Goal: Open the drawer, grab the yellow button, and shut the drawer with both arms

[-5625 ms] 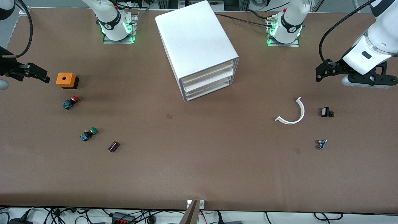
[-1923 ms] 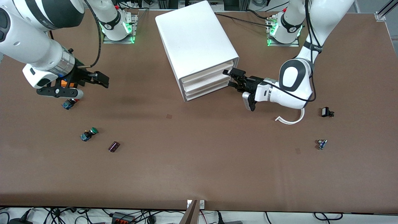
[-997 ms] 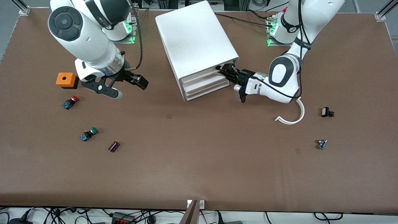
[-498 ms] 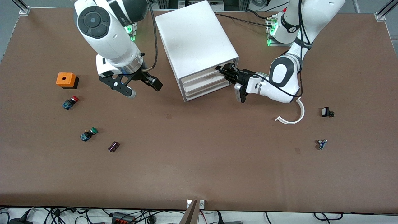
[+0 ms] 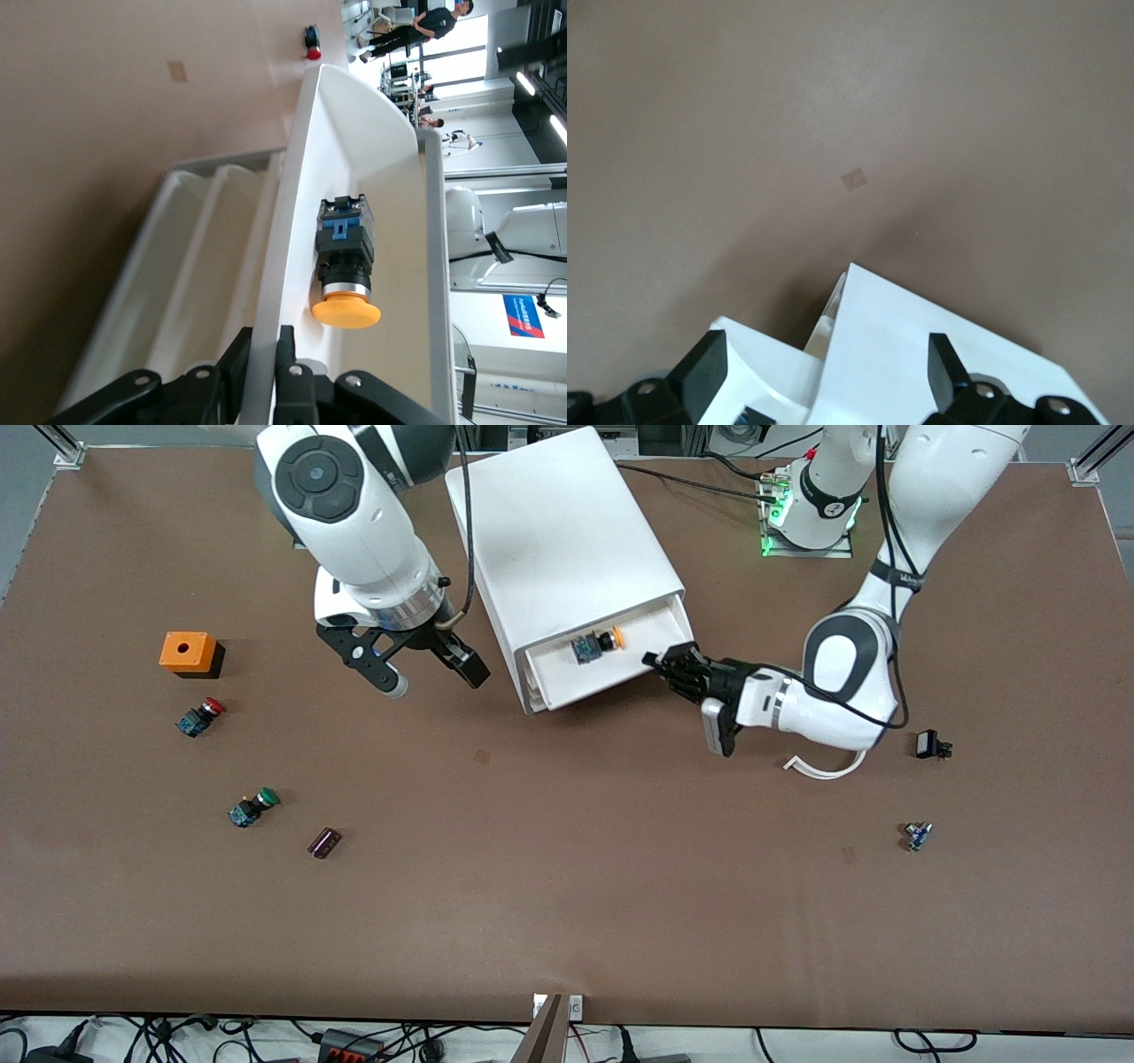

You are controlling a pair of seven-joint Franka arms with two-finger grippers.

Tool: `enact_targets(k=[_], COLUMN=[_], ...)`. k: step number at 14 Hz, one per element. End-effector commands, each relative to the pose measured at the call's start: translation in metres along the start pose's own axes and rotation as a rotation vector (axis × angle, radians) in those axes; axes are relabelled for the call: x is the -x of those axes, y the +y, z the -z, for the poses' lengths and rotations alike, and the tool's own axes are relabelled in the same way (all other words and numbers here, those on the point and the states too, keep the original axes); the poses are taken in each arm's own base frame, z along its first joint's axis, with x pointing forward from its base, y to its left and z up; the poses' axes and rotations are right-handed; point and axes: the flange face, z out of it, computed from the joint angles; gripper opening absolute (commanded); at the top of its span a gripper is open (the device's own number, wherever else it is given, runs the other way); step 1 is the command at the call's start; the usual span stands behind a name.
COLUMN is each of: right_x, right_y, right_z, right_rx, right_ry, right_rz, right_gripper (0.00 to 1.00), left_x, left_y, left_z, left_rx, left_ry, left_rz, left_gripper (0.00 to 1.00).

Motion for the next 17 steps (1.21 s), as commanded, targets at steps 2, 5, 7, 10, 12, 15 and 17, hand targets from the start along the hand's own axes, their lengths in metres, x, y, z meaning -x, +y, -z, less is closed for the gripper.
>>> enact_targets(k=[2, 5, 7, 10, 12, 15, 17], right_x=[0.022, 0.04, 0.045, 0.06, 0.068, 0.083, 0.092], right_y=[-0.013, -0.023, -0.033, -0.056, -0.068, -0.086, -0.092], right_z=[-0.006, -0.016, -0.016, -0.018, -0.022, -0.021, -0.029], right_rx=[-0.009, -0.027, -0.051, -0.077, -0.09, -0.119, -0.116], right_ry=[-0.007, -0.007, -0.008, -0.012, -0.015, -0.07, -0.077], right_rz=[-0.099, -0.158, -0.214, -0.289, -0.322, -0.387, -0.416], right_gripper=[1.0, 1.0, 1.0, 1.0, 1.0, 1.0, 1.0], left_x=[-0.027, -0.033, -0.032, -0.031, -0.032, -0.031, -0.036], left_y=[-0.028, -0.026, -0.026, -0.016, 0.004, 0.041, 0.072], left_z=[0.026, 0.032, 0.033, 0.051, 0.06, 0.08, 0.1], left_rx=[-0.047, -0.064, -0.07, -0.074, -0.078, -0.112, -0.227], left_ry=[0.01, 0.01, 0.005, 0.017, 0.021, -0.001, -0.029], left_rz=[-0.007, -0.024, -0.04, -0.041, -0.011, 0.176, 0.283], left_gripper=[0.05, 0.17, 1.0, 1.0, 1.0, 1.0, 1.0])
